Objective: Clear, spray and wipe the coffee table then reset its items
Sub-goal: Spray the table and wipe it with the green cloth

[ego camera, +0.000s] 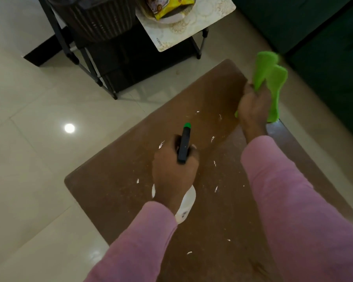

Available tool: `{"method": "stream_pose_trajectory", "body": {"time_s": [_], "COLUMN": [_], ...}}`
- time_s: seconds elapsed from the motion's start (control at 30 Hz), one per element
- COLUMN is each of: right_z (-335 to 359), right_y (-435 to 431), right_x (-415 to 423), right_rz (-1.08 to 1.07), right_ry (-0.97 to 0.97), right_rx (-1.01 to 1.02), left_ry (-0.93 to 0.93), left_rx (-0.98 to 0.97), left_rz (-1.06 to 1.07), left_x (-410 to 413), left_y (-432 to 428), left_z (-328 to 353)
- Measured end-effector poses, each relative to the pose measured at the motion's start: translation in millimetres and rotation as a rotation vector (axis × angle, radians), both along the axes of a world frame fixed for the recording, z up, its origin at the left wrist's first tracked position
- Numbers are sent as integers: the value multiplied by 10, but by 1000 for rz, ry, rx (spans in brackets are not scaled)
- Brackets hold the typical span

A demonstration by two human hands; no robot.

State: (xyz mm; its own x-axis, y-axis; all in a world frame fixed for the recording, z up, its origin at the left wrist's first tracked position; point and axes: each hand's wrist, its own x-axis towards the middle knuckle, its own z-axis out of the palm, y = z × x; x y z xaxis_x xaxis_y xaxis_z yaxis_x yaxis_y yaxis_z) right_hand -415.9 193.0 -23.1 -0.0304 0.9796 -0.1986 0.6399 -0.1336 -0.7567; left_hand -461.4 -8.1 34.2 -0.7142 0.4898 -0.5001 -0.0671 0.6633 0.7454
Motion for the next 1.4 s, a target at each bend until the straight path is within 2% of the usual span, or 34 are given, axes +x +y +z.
{"method": "stream_pose_trajectory", "body": {"time_s": [0.07,0.13,0.27,0.33,0.43,0.5,0.57,0.67,0.73,0.8,0.93,1.03,1.23,1.4], "right_z": [-231,-431,-442,-401,-356,-363,-392,-442,-445,-423,-373,-352,-441,-380], "right_y": [-161,-370,-404,-162,98,54,-137,-594,-748,-612,-228,-409,-1100,-1004], "right_x": [-83,-39,222,290,55,-151,-231,-103,76,164,-13,-239,-106,-150], "right_rz": [465,807,1104,1023,729,662,773,1134,1289,1230,853,748,1243,1148], "right_ry": [-271,-522,-614,-662,-643,-651,-664,-643,-646,-631,-662,-669,-606,-495], "right_rx": [38,188,327,270,90,72,155,306,332,300,118,93,300,170], "left_ry": [38,86,126,125,103,84,89,127,133,90,53,33,-6,-55], "left_rx": [54,72,160,160,153,142,145,175,204,201,106,38,-74,-171], "left_rz": [36,56,172,182,167,135,123,147,174,222,222,264,233,153], "left_x": [37,91,171,218,257,265,262,208,161,126,130,145,156,125], "left_y": [-159,-302,-519,-587,-654,-677,-682,-685,-713,-760,-986,-1143,-1174,-1145], "left_z": [60,84,76,60,31,-3,-5,-27,-77,-103,-146,-214,-226,-259]}}
